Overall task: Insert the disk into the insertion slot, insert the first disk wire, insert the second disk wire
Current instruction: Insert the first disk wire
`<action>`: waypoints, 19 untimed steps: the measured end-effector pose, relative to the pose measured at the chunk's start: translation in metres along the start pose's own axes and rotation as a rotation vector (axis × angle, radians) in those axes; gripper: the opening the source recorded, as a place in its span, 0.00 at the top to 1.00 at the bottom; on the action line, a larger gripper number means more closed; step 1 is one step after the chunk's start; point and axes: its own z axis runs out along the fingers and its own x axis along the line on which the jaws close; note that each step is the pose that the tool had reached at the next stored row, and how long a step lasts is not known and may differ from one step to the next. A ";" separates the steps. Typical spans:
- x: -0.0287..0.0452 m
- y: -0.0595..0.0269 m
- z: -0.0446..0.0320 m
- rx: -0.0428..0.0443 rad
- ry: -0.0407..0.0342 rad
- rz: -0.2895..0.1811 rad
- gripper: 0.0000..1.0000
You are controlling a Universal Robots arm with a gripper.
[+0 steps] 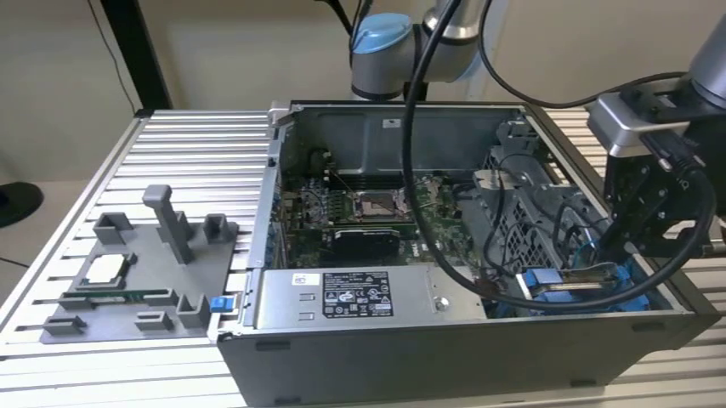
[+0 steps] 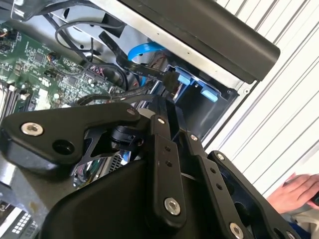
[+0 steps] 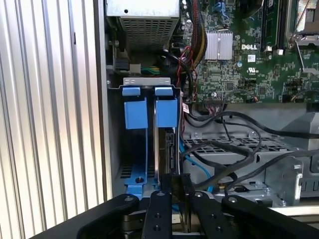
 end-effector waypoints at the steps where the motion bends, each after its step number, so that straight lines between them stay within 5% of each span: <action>1: 0.0001 0.0000 0.0016 -0.0001 -0.0006 0.000 1.00; 19: 0.0002 0.0012 0.0209 0.0013 -0.0092 -0.005 1.00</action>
